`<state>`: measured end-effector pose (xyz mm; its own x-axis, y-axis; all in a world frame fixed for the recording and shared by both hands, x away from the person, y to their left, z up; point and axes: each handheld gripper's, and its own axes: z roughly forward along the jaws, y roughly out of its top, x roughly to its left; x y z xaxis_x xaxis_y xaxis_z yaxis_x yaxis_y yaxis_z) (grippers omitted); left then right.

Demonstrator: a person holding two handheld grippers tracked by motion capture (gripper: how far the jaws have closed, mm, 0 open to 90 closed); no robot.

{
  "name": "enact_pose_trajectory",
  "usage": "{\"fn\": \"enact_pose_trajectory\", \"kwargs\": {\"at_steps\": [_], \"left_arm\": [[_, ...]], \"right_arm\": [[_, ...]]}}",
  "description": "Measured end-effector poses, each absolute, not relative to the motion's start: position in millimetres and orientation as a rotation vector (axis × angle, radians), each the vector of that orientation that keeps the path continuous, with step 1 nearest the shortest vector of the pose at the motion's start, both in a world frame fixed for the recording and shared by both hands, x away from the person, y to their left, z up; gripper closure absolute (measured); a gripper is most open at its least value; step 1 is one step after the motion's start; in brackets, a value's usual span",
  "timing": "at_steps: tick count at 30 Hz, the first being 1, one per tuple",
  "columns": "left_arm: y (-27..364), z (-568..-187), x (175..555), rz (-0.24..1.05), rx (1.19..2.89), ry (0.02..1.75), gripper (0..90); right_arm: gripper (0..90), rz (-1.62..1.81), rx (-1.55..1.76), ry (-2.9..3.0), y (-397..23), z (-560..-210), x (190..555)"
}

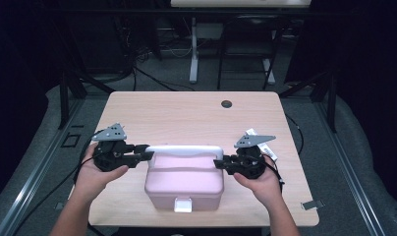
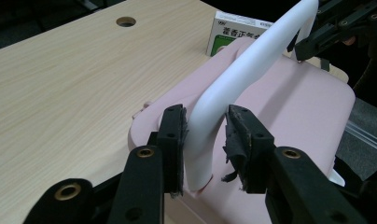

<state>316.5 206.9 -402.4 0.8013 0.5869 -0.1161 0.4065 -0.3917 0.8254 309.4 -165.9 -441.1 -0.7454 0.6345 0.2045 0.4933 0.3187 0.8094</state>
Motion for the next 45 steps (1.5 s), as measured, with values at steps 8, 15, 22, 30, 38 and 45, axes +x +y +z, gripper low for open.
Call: {"fn": "enact_pose_trajectory", "kwargs": {"at_steps": [8, 15, 22, 30, 38, 45], "left_arm": [[214.4, -397.4, 312.7, 0.252, 1.998, 0.74, 62.0], [217.4, -395.6, 309.9, 0.256, 2.005, 0.739, 61.1], [222.8, -394.5, 307.2, 0.27, 2.001, 0.752, 61.0], [228.4, -397.3, 303.2, 0.273, 1.998, 0.773, 64.8], [232.8, -405.0, 300.6, 0.257, 1.997, 0.793, 76.4], [234.5, -411.0, 297.6, 0.254, 2.009, 0.814, 89.1]], "right_arm": [[74.5, 1.41, 1.044, 2.41, -166.5, -438.6, 308.7], [74.5, 1.431, 1.046, 2.39, -169.5, -435.4, 308.9], [74.5, 1.467, 1.051, 2.358, -174.0, -430.1, 309.8], [74.6, 1.515, 1.052, 2.327, -176.9, -425.1, 313.3], [74.6, 1.557, 1.052, 2.308, -180.4, -419.9, 320.2], [74.5, 1.573, 1.047, 2.31, -181.2, -416.2, 325.2]]}}
